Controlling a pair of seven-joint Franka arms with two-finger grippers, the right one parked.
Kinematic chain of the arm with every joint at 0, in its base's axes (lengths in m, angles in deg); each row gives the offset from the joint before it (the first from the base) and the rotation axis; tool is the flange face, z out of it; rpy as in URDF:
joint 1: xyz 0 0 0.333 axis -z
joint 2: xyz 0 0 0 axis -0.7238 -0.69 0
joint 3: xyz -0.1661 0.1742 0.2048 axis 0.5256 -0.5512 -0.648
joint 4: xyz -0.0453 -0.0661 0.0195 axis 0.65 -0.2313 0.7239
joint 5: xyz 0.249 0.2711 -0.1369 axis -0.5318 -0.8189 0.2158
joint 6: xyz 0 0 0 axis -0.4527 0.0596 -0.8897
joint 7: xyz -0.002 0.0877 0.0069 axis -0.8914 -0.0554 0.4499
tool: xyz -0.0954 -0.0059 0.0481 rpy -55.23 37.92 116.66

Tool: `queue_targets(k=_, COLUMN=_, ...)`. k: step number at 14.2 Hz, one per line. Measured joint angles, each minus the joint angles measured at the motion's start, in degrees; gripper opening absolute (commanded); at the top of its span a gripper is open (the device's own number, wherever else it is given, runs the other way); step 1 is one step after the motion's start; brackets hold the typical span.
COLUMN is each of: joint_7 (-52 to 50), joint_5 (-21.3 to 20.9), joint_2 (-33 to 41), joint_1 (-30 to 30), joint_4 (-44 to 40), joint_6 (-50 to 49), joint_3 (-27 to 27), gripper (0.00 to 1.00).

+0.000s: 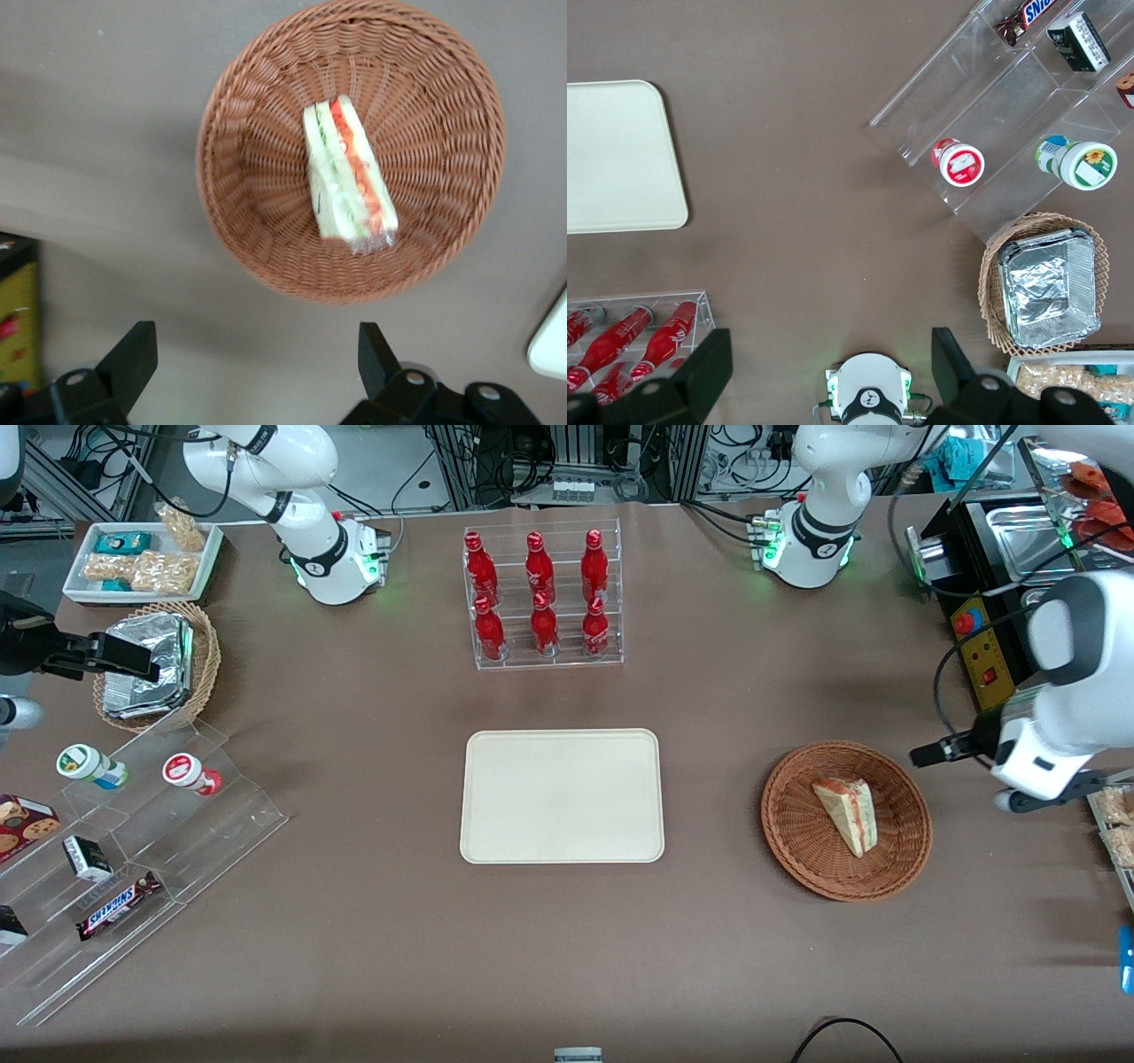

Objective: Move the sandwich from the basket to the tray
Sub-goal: 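Move the open left gripper down over the sandwich in the wicker basket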

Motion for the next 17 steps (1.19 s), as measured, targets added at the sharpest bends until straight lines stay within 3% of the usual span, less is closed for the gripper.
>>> queue_targets(k=8, joint_7=-16.09, joint_5=0.51, joint_2=-4.87, joint_1=4.02, joint_4=9.37, joint_6=22.41, joint_3=0.84, gripper=1.0)
queue_targets(k=17, joint_7=-17.46, joint_5=0.49, joint_2=-8.94, joint_1=5.96, joint_4=9.4, joint_6=23.98, joint_3=0.67, gripper=1.0)
